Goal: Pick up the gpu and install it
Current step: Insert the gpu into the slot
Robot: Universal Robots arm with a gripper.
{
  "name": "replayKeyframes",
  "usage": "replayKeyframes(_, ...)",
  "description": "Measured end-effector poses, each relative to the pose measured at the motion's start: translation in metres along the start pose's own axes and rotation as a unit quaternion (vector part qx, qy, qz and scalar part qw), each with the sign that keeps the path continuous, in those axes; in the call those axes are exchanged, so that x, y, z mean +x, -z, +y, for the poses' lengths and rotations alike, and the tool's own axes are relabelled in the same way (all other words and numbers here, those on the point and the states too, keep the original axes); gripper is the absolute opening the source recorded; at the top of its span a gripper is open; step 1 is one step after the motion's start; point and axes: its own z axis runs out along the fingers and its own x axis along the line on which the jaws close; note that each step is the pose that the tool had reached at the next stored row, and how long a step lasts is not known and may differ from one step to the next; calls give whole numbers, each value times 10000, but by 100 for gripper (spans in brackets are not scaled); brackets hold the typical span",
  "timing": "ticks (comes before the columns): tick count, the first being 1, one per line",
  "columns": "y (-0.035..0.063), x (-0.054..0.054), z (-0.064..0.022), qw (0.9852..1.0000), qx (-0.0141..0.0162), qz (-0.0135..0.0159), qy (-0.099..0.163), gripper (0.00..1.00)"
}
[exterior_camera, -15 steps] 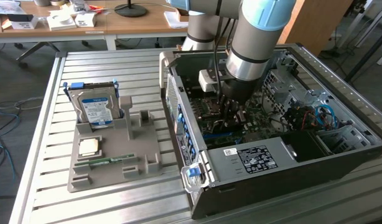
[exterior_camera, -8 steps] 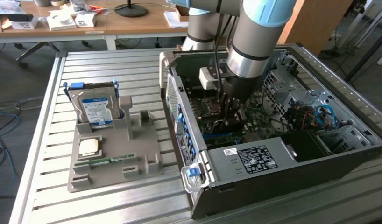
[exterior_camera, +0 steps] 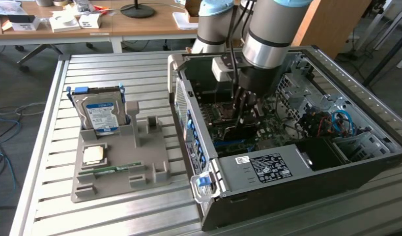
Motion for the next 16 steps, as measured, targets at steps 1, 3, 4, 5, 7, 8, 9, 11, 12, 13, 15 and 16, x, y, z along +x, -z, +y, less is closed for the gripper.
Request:
replayKeyframes(1,37,-1,0,10000,0,0,0,34)
replayKeyframes(3,113,-3,1,10000,0,0,0,34)
replayKeyframes(4,150,-4,1,10000,0,0,0,34)
replayKeyframes(5,187,-5,2,10000,0,0,0,34)
replayKeyframes(7,258,-8,2,10000,0,0,0,34)
replayKeyframes(8,292,-9,3,10000,0,0,0,34)
replayKeyframes(9,324,-9,3,10000,0,0,0,34)
replayKeyframes(11,374,-11,3,10000,0,0,0,34)
replayKeyframes(12,390,-11,3,10000,0,0,0,34)
replayKeyframes(13,392,-12,4,10000,0,-1,0,34)
replayKeyframes(15,392,-12,3,10000,0,-1,0,34)
replayKeyframes(16,392,-12,3,10000,0,-1,0,34)
